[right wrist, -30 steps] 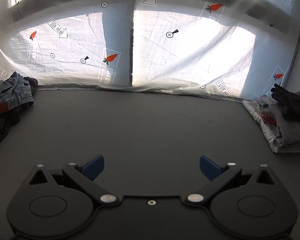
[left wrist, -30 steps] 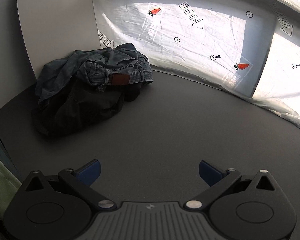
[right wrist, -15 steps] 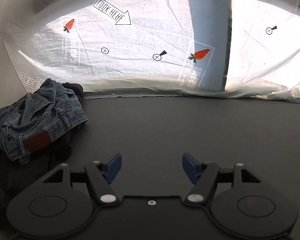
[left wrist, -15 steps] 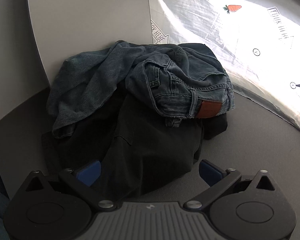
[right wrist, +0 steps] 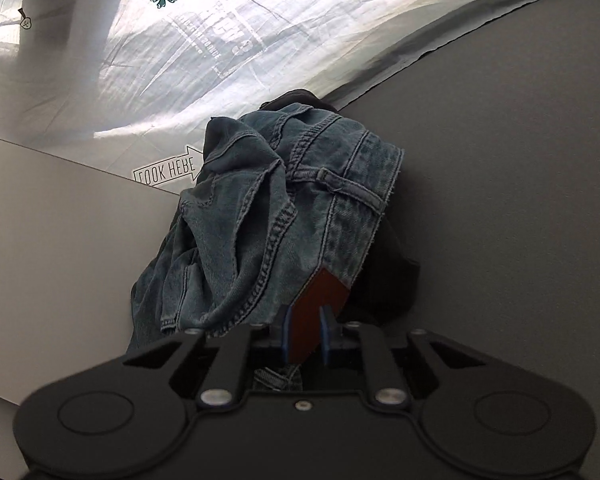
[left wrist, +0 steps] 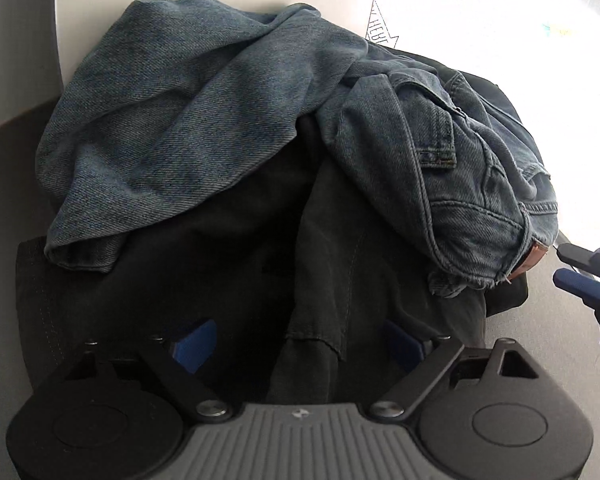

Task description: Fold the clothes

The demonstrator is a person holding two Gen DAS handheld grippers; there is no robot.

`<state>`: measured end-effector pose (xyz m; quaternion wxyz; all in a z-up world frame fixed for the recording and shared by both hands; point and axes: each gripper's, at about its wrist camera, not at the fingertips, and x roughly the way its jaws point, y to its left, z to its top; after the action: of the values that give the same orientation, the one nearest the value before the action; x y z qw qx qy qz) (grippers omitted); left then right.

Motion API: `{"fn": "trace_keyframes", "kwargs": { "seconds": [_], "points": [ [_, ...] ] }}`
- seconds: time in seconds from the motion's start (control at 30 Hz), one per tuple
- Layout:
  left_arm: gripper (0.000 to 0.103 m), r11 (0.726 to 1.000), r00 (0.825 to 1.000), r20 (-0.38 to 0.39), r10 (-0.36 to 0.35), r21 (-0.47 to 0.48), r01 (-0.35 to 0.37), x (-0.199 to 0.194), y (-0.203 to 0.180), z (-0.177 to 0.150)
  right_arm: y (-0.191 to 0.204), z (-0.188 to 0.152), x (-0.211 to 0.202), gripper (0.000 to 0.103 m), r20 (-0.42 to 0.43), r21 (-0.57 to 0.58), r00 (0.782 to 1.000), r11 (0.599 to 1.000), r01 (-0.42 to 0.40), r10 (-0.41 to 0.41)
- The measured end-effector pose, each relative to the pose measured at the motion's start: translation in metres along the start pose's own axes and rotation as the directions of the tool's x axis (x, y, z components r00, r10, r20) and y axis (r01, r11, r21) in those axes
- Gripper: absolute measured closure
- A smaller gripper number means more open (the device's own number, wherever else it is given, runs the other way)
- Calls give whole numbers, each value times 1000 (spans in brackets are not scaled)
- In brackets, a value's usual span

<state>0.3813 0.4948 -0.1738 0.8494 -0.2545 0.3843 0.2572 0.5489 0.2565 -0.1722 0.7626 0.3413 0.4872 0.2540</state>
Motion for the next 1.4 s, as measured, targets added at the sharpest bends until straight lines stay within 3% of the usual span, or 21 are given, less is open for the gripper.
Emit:
{"fn": "trace_keyframes", "kwargs": {
  "seconds": [0.1, 0.17, 0.2, 0.23, 0.4, 0.47, 0.53, 0.63, 0.77, 0.83, 0.87, 0.93, 0.97, 1.07, 1.2, 1.23, 1.27, 1.3, 1.37, 1.4],
  "points": [
    [21, 999, 999, -30, -33, -20, 32, 10, 5, 5, 4, -1, 10, 83, -22, 26, 999, 999, -33, 33],
    [21, 999, 999, -43, -31, -26, 30, 17, 6, 6, 7, -1, 17, 68, -33, 44, 999, 998, -40, 42],
    [21, 999, 999, -46, -25, -27, 24, 20, 6, 5, 9, -1, 24, 56, -37, 30, 999, 999, -15, 16],
    [20, 999, 999, -49, -20, -30, 19, 23, 6, 5, 8, -1, 30, 53, -52, 31, 999, 1000, -2, 3],
    [6, 998, 998, -63, -6, -70, 1, 32, 10, 3, -7, -4, 61, 35, -114, 157, 993, 987, 24, -7],
    [2, 996, 998, -65, -10, -90, 5, 35, 13, 1, -9, 0, 70, 39, -127, 179, 991, 984, -20, 44],
    [1, 996, 998, -61, -9, -90, 4, 35, 14, -1, -8, 4, 76, 64, -130, 174, 988, 983, -61, 84],
    [1, 994, 998, -53, 14, -104, -20, 32, 10, -6, 16, 5, 59, 79, -70, -53, 997, 998, -25, 21],
    [1, 986, 998, -35, 57, -154, -62, 26, 4, -14, 41, -4, 14, 82, 105, -352, 993, 932, 84, -49],
    [2, 981, 996, -26, 84, -173, -87, 20, -1, -18, 52, -12, -18, 83, 307, -521, 945, 811, 265, -111],
    [4, 979, 995, -22, 95, -179, -98, 15, -3, -19, 54, -15, -31, 83, 417, -585, 901, 723, 368, -121],
    [6, 978, 993, -9, 119, -174, -119, 2, -11, -24, 49, -13, -57, 83, 560, -615, 820, 605, 506, -116],
    [6, 977, 991, 2, 130, -169, -128, -5, -16, -28, 44, -9, -70, 83, 600, -605, 792, 582, 543, -115],
    [7, 977, 989, 37, 144, -164, -136, -33, -31, -45, 17, 9, -121, 82, 722, -536, 680, 520, 664, -124],
    [7, 979, 984, 91, 152, -148, -137, -75, -58, -77, -25, 20, -205, 83, 827, -406, 543, 515, 755, -144],
    [7, 980, 983, 103, 152, -143, -137, -87, -61, -82, -37, 20, -227, 83, 853, -374, 501, 501, 780, -144],
    [7, 981, 982, 113, 153, -141, -136, -95, -67, -85, -46, 18, -254, 83, 887, -340, 442, 461, 820, -132],
    [7, 982, 982, 119, 145, -140, -128, -100, -73, -89, -55, 19, -273, 83, 909, -313, 398, 428, 848, -124],
    [7, 986, 987, 121, 110, -139, -93, -112, -89, -102, -79, 26, -332, 83, 948, -215, 285, 376, 901, -141],
    [7, 988, 988, 122, 93, -134, -76, -120, -100, -113, -94, 34, -362, 82, 955, -166, 244, 380, 910, -167]
  ]
}}
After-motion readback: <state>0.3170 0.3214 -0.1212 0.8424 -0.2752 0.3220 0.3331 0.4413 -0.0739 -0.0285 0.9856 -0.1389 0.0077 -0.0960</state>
